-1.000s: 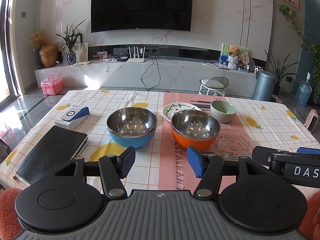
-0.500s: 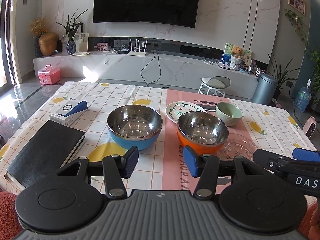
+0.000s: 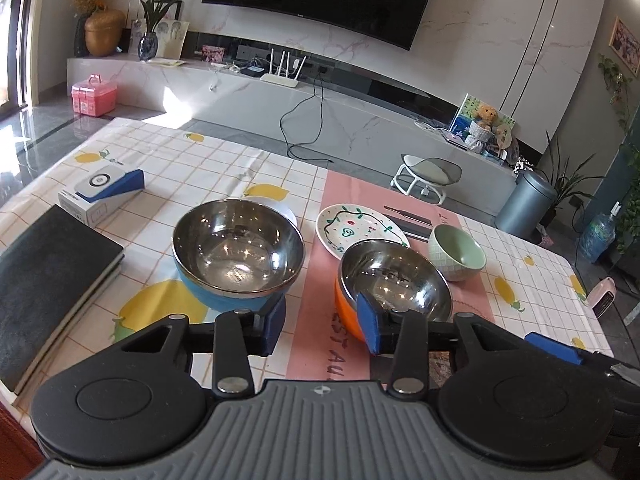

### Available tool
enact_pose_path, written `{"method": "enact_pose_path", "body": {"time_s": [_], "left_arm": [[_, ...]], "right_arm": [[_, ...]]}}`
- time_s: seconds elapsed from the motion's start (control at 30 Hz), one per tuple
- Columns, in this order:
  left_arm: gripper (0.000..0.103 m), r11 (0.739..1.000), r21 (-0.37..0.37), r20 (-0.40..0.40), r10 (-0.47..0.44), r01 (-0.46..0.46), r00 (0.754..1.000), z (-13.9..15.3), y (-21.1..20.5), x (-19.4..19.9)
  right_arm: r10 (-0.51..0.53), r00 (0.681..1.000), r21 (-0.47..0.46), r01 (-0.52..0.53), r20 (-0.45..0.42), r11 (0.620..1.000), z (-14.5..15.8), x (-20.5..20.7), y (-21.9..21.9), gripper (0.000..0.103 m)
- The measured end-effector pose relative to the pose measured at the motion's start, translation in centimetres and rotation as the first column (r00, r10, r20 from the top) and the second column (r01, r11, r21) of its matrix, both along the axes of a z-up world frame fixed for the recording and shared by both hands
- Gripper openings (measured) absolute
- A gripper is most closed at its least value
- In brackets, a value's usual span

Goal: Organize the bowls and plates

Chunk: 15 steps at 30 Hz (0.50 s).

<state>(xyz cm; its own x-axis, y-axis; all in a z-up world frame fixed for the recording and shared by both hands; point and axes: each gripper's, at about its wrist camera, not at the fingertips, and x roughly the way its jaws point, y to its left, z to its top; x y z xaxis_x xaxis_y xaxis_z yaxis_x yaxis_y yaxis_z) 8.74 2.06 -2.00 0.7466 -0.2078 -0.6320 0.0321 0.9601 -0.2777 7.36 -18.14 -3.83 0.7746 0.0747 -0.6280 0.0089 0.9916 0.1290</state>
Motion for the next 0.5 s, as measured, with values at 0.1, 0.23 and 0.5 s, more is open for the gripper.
{"method": "enact_pose_path", "body": {"time_s": [0.1, 0.23, 0.5], "left_arm": [[0.056, 0.997, -0.071, -0.036, 0.007, -0.01, 0.999, -0.6, 0.1, 1.4], [0.058, 0.987, -0.148, -0.074, 0.049, -0.059, 0.996, -1.7, 0.0, 2.8], [0.061, 0.979, -0.183, -0.145, 0.062, -0.088, 0.987, -3.4, -1.5, 5.5]], "right_arm": [[-0.02, 0.999, 0.028, 0.02, -0.03, 0.999, -0.8, 1.7, -0.7, 0.076], [-0.036, 0.997, 0.069, 0.04, -0.066, 0.997, -2.0, 3.6, -1.5, 0.067], [-0.054, 0.991, 0.147, 0.073, -0.126, 0.986, -4.0, 7.2, -2.2, 0.06]]}}
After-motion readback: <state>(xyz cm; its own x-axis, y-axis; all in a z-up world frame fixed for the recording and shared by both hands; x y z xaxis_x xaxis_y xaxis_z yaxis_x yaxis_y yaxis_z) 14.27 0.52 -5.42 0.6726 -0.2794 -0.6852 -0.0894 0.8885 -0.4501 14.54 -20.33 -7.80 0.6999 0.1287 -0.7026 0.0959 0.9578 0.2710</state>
